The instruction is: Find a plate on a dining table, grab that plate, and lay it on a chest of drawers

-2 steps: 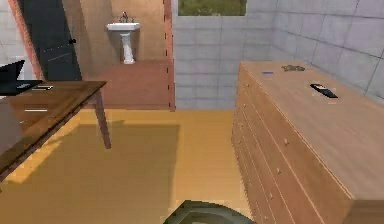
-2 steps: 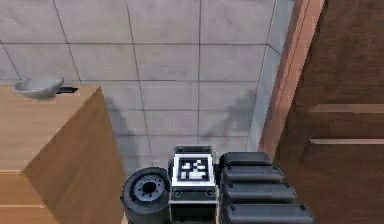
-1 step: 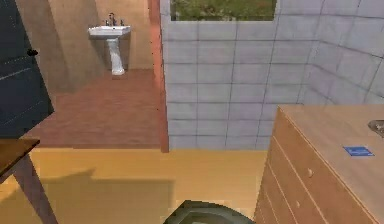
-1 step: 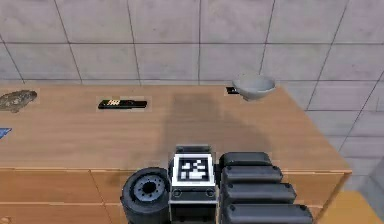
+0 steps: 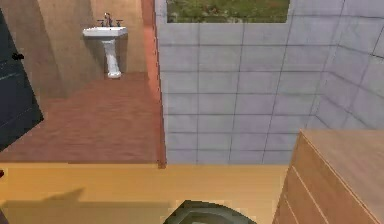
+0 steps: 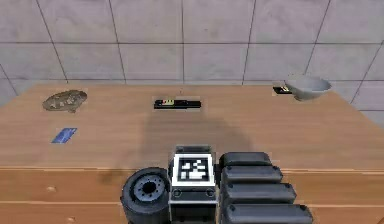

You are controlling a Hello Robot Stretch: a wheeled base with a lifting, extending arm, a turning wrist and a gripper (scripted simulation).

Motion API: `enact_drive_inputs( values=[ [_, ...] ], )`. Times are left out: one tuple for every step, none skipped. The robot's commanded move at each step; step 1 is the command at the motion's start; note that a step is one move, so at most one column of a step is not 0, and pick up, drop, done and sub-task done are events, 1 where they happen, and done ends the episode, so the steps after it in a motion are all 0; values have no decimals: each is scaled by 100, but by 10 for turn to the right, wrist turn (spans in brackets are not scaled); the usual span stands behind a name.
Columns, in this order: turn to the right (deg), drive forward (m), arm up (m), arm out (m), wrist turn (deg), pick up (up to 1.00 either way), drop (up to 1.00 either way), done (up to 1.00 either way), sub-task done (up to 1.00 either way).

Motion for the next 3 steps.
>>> enact_drive_inputs(
  values=[
    [450,0,0,0,0,0,0,0,0],
    [450,0,0,0,0,0,0,0,0],
    [450,0,0,0,0,0,0,0,0]
  ],
)
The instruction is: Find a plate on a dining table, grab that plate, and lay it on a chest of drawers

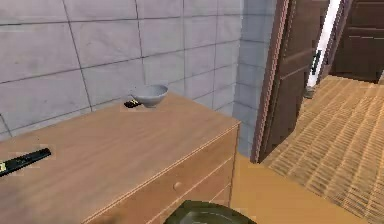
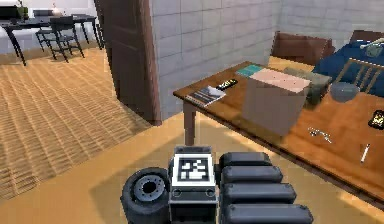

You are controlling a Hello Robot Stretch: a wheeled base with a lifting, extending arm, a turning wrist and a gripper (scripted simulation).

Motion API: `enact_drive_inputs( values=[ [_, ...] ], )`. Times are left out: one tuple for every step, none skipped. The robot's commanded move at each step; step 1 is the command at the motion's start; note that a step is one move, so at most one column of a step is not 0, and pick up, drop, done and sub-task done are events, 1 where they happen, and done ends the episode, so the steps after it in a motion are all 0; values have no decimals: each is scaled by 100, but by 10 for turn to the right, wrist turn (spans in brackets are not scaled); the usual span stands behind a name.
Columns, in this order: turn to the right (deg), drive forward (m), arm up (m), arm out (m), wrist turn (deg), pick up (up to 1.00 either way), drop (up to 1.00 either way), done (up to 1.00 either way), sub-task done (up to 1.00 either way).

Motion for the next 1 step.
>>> enact_drive_inputs(
  values=[
    [360,0,0,0,0,0,0,0,0]
  ],
)
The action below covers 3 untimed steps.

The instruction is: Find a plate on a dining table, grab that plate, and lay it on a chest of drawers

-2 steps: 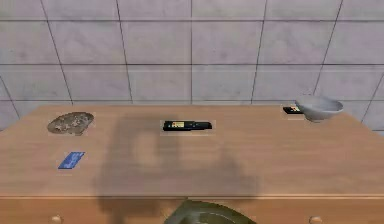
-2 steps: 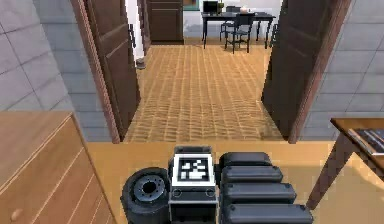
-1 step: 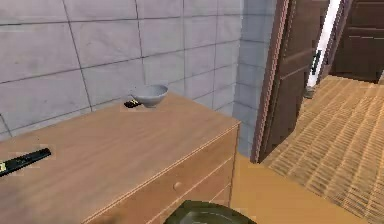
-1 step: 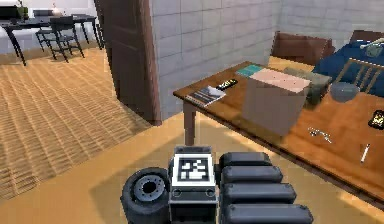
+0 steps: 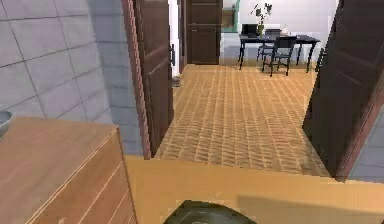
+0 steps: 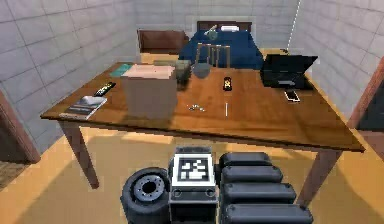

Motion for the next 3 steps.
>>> enact_drive_inputs(
  values=[
    [-450,0,0,0,0,0,0,0,0],
    [-450,0,0,0,0,0,0,0,0],
    [-450,0,0,0,0,0,0,0,0]
  ],
)
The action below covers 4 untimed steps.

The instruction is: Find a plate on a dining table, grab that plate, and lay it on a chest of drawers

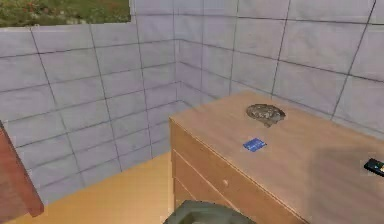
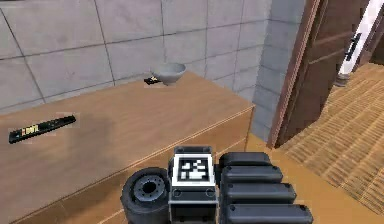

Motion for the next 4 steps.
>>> enact_drive_inputs(
  values=[
    [-240,0,0,0,0,0,0,0,0],
    [0,0,0,38,0,0,0,0,0],
    [0,0,0,0,450,0,0,0,0],
    [0,0,0,0,450,0,0,0,0]
  ],
)
